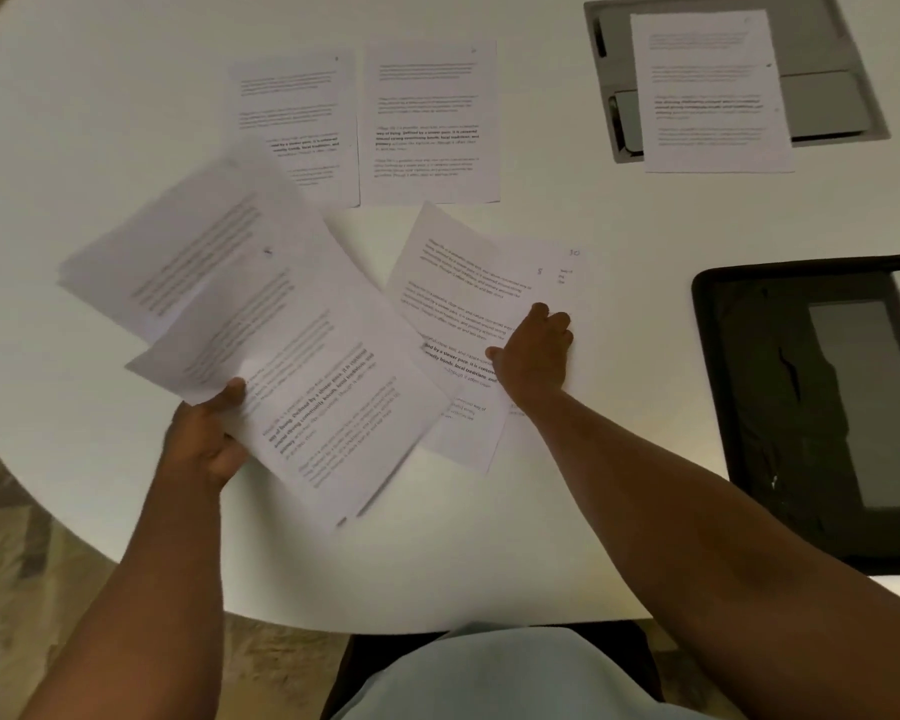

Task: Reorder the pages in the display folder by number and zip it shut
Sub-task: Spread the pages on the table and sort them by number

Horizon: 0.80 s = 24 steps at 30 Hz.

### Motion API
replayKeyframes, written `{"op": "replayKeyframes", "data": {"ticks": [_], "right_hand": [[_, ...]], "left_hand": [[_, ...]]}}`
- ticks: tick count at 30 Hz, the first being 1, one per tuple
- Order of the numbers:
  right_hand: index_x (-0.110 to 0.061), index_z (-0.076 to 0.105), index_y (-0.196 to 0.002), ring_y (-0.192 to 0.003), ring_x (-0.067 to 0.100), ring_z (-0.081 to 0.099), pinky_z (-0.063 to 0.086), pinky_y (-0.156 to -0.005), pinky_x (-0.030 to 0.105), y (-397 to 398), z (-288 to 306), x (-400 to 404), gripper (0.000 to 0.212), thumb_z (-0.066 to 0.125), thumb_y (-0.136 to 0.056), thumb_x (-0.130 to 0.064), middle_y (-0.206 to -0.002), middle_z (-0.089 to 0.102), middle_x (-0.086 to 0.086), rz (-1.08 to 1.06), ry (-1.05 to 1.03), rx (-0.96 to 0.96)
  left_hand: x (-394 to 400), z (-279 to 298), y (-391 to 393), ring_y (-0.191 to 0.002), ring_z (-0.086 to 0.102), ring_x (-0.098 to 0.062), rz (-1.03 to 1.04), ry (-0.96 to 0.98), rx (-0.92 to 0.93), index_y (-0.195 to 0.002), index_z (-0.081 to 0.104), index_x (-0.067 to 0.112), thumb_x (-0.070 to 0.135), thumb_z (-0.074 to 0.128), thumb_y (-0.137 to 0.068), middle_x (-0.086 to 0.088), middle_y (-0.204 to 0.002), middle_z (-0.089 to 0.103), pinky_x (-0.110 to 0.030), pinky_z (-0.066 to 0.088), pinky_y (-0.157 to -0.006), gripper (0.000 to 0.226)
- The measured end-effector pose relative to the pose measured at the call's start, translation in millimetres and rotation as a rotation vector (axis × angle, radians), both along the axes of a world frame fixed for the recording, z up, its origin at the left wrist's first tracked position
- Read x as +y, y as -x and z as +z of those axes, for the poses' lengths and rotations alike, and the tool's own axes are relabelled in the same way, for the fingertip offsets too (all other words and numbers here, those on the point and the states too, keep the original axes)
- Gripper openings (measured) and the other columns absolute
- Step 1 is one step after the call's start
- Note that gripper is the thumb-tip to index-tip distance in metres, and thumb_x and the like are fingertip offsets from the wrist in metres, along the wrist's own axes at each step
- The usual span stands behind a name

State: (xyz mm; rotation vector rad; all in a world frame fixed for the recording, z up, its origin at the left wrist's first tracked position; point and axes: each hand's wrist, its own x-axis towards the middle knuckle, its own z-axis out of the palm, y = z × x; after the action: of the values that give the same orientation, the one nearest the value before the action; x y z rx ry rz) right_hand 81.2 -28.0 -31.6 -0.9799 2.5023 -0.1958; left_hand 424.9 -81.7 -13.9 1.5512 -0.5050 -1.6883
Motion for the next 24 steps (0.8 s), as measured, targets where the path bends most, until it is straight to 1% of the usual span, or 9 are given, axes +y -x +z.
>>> {"op": "replayKeyframes", "data": {"ticks": [3,7,8,10,13,15,17,19,24], "right_hand": [[-0.004,0.020,-0.143,-0.116,0.028,0.049,0.047,-0.091,0.031,1.3,2.7,4.5,0.102,0.078,-0.073,-0.051,-0.135,0.036,0.021,-0.074,-0.085,-0.030],[-0.003,0.009,-0.147,-0.117,0.028,0.050,0.047,-0.092,0.031,-4.6,3.3,-0.3,0.112,0.083,-0.072,-0.043,-0.137,0.035,0.025,-0.161,-0.090,-0.111],[-0.003,0.008,-0.147,-0.116,0.027,0.051,0.048,-0.092,0.031,-6.2,3.8,-2.3,0.113,0.084,-0.072,-0.040,-0.136,0.036,0.025,-0.191,-0.079,-0.138],[-0.005,0.010,-0.146,-0.112,0.026,0.054,0.048,-0.087,0.029,-7.6,5.3,-4.7,0.110,0.085,-0.071,-0.033,-0.134,0.038,0.023,-0.266,-0.060,-0.204],[-0.007,0.013,-0.144,-0.109,0.024,0.055,0.046,-0.078,0.027,-8.0,6.3,-4.7,0.103,0.085,-0.073,-0.029,-0.132,0.040,0.020,-0.341,-0.064,-0.268],[-0.007,0.012,-0.145,-0.118,0.027,0.050,0.048,-0.088,0.031,-8.9,7.5,-4.2,0.103,0.083,-0.074,-0.030,-0.135,0.038,0.019,-0.337,-0.099,-0.222],[-0.008,0.011,-0.145,-0.124,0.029,0.043,0.045,-0.095,0.033,-11.6,9.1,-4.1,0.100,0.081,-0.077,-0.027,-0.140,0.033,0.019,-0.328,-0.138,-0.183],[-0.009,0.012,-0.144,-0.124,0.029,0.042,0.044,-0.096,0.032,-15.1,9.6,-3.1,0.097,0.080,-0.077,-0.024,-0.140,0.030,0.019,-0.348,-0.144,-0.184],[-0.008,0.013,-0.143,-0.116,0.026,0.048,0.044,-0.094,0.028,-16.4,5.4,2.3,0.098,0.082,-0.075,-0.019,-0.136,0.033,0.022,-0.353,-0.106,-0.215]], "left_hand": [[-6.5,7.6,-23.4,-0.115,0.063,-0.025,0.132,0.039,0.033,-0.123,0.064,0.020,0.003,0.059,-0.090,-0.007,-0.128,0.064,-0.050,0.054,-0.089,0.038],[-6.7,15.6,-25.9,-0.110,0.066,-0.025,0.241,0.045,0.032,-0.092,0.079,0.030,0.001,0.059,-0.090,-0.006,-0.122,0.068,-0.055,0.047,-0.095,0.036],[-8.0,15.7,-24.8,-0.110,0.066,-0.025,0.258,0.046,0.051,-0.092,0.079,0.029,0.001,0.059,-0.090,-0.007,-0.121,0.068,-0.055,0.047,-0.096,0.035],[-10.9,17.7,-22.7,-0.111,0.066,-0.024,0.306,0.048,0.121,-0.112,0.071,0.021,0.001,0.057,-0.091,-0.008,-0.122,0.068,-0.053,0.048,-0.095,0.031],[-3.9,26.1,-21.1,-0.112,0.065,-0.018,0.315,0.065,0.171,-0.135,0.051,0.017,0.010,0.063,-0.091,-0.003,-0.124,0.067,-0.042,0.054,-0.090,0.047],[1.8,30.1,-21.8,-0.110,0.065,-0.010,0.294,0.080,0.175,-0.137,0.052,0.018,0.019,0.066,-0.091,0.003,-0.124,0.067,-0.031,0.056,-0.084,0.049],[2.0,32.3,-24.7,-0.114,0.063,-0.014,0.249,0.091,0.162,-0.136,0.053,0.018,0.022,0.072,-0.086,0.001,-0.127,0.065,-0.039,0.051,-0.095,0.053],[-2.4,34.8,-27.2,-0.119,0.061,-0.022,0.273,0.075,0.219,-0.136,0.054,0.019,0.018,0.078,-0.081,-0.003,-0.130,0.064,-0.050,0.043,-0.105,0.060],[0.7,32.2,-8.5,-0.117,0.063,-0.022,0.217,0.071,0.259,-0.138,0.049,0.012,0.007,0.059,-0.091,-0.010,-0.128,0.064,-0.046,0.047,-0.102,0.049]]}}
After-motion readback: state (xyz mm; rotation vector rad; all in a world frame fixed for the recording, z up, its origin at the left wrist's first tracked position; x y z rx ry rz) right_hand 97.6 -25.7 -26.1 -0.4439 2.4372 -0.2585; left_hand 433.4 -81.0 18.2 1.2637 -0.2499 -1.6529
